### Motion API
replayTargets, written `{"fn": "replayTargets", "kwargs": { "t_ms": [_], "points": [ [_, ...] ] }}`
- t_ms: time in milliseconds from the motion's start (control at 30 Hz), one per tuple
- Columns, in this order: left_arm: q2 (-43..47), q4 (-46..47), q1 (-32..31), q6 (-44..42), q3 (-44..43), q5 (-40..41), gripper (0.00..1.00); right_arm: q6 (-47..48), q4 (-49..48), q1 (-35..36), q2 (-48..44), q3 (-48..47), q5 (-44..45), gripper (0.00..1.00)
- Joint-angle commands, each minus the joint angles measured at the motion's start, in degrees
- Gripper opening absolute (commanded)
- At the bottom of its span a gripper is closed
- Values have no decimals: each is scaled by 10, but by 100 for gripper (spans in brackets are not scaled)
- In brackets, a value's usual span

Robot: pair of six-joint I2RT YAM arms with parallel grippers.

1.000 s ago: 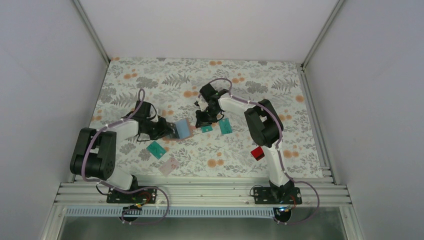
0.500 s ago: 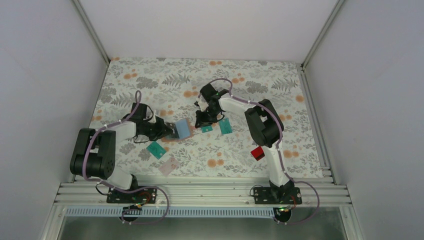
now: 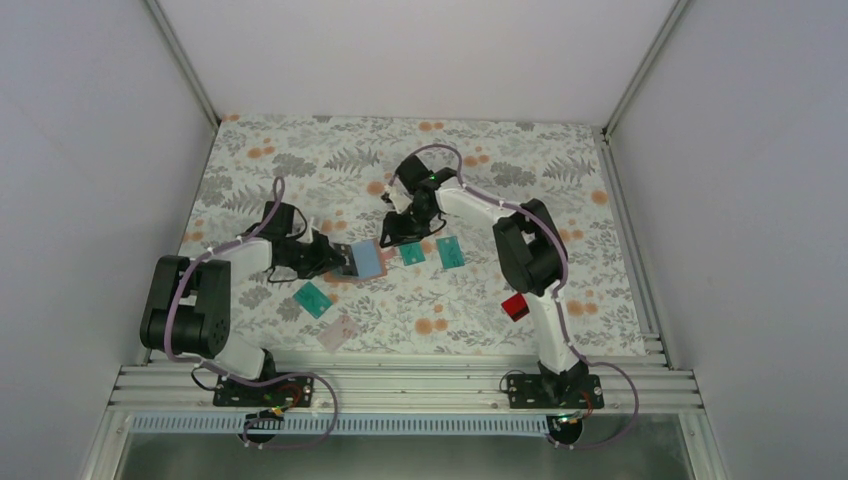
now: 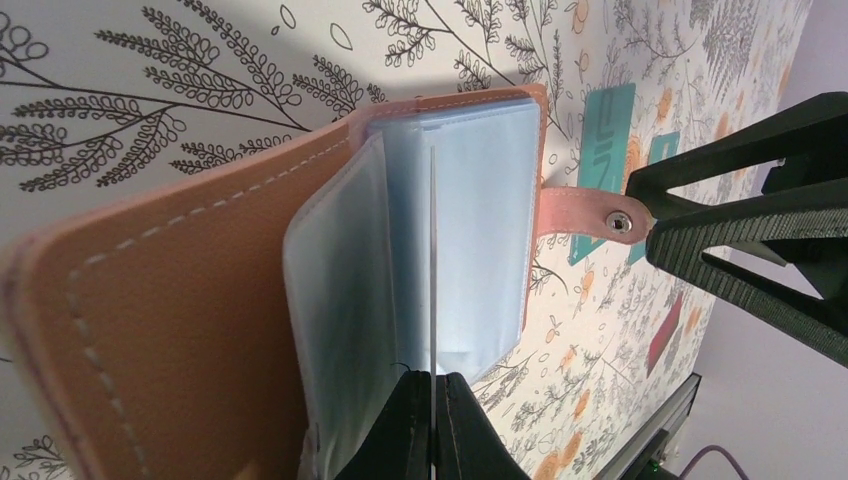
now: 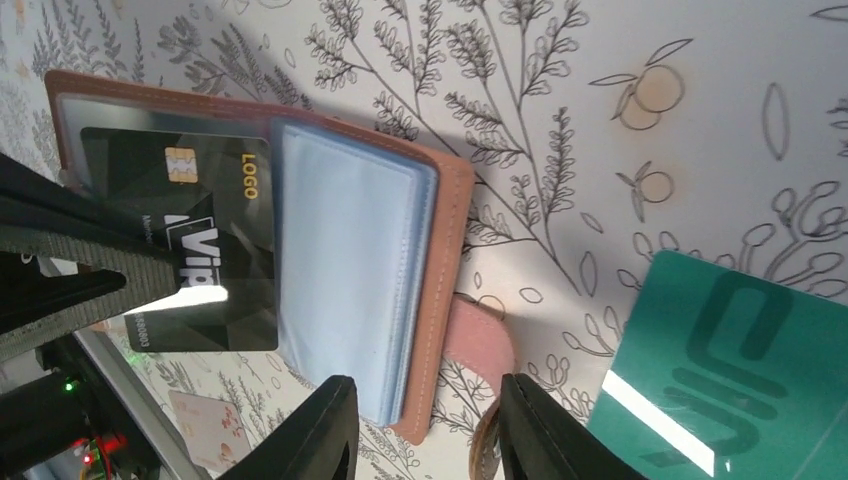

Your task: Put the credit cards into the card holder

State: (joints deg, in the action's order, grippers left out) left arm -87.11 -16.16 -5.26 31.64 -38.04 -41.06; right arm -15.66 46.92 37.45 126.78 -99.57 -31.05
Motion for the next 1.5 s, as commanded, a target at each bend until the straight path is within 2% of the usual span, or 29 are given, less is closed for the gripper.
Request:
{"fn": "replayTargets", "kwargs": {
  "t_ms": [0, 200, 433, 1033, 1333, 1467],
  "points": [
    [-11, -16, 2, -27, -15, -4, 2, 15, 2, 19, -14, -8, -21, 36],
    [-14, -28, 2, -40, -17, -1, 2, 2, -8, 39, 10, -15, -5, 30],
    [-18, -33, 3, -49, -18, -1, 2, -18, 0, 40, 40, -31, 66, 22],
    [-57, -12, 14, -59, -17, -34, 2, -24, 7, 44, 69, 7, 130, 14],
    [-70, 9, 23, -54, -17, -65, 2, -21, 8, 48, 77, 8, 126, 13],
    [-60, -24, 25, -56, -27, -61, 2, -18, 9, 48, 78, 8, 126, 12]
  ]
}}
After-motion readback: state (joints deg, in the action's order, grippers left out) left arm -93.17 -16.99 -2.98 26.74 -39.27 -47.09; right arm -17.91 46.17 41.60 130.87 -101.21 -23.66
